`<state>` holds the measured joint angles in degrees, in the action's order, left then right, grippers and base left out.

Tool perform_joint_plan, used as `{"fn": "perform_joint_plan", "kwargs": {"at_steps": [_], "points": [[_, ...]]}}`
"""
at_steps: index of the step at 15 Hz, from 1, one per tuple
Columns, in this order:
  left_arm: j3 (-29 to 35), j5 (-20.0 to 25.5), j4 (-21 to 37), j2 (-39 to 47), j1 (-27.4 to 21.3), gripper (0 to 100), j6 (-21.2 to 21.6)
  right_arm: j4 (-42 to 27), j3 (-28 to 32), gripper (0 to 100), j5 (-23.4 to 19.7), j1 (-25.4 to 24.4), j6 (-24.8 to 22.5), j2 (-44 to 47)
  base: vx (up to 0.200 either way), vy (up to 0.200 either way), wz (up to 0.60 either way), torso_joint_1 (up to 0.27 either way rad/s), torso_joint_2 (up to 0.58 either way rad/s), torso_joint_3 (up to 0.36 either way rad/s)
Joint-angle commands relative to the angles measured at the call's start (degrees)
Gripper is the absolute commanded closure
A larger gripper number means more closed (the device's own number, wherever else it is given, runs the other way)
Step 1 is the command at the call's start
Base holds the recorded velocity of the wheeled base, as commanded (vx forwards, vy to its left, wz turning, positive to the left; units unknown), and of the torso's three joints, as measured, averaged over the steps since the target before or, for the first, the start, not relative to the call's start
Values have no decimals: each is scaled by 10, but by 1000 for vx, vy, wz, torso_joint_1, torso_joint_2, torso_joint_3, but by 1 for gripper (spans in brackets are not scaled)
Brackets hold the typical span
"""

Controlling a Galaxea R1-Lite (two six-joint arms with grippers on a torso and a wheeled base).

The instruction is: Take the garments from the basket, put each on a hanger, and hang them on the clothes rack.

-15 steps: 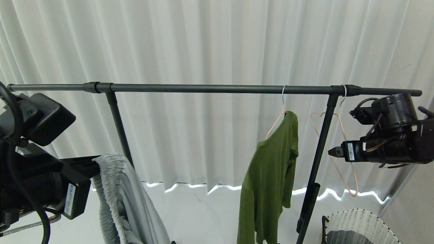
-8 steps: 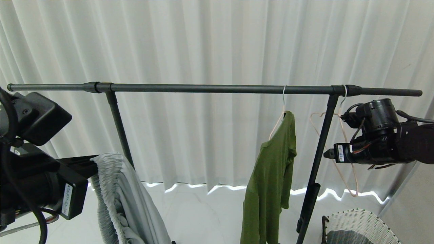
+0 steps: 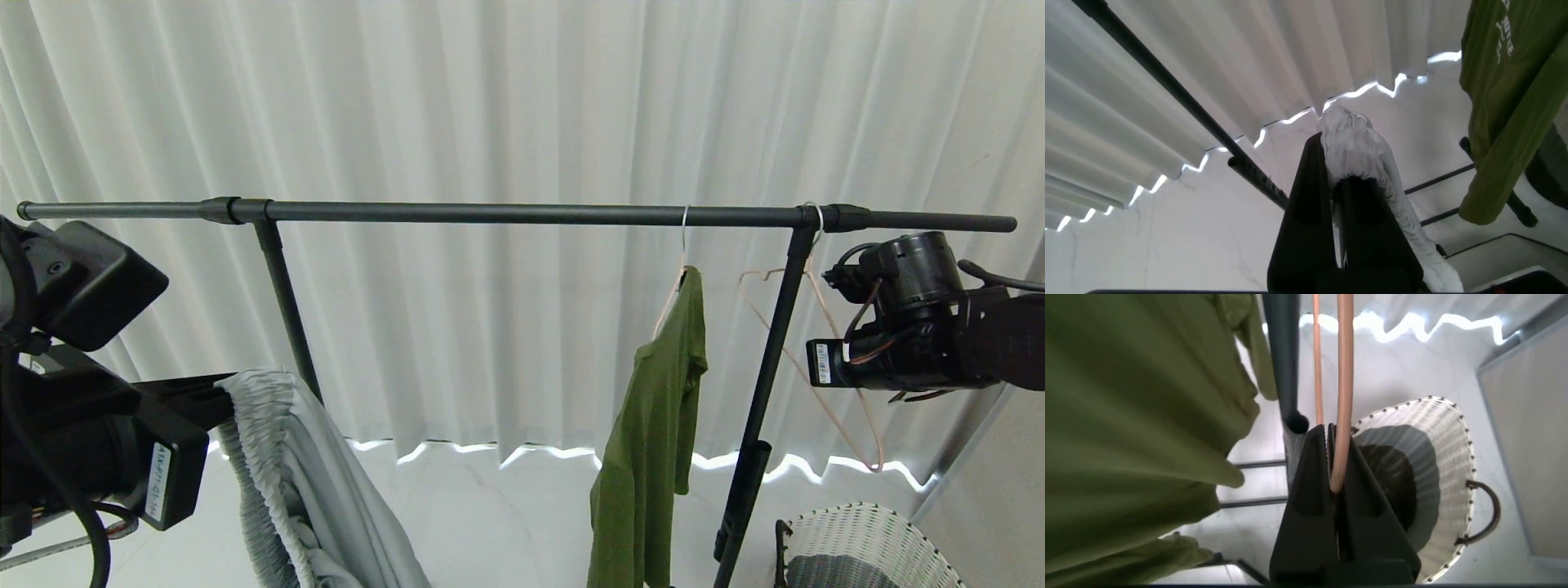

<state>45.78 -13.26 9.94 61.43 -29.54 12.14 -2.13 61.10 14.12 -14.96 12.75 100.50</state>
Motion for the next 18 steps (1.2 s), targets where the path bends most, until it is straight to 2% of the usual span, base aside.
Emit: {"fn": "perform_joint_plan", "kwargs": {"at_steps": [1,7,14,18], "points": [[0,0,0,0,1,100,0,0,-1,100,0,0,3,-16,0,0,0,0,0,0],[-2,0,0,0,1,100,0,-6,-13,100,1,-1,3,-71,0,0,0,0,0,0],[-2,0,0,-4,1,100,1,-21,-100,100,1,-5,3,-174,0,0,0,0,0,0],[-2,-1,0,-5,0,100,10,-21,-143,100,1,-5,3,-211,-200,0,0,7,7,-1]]}}
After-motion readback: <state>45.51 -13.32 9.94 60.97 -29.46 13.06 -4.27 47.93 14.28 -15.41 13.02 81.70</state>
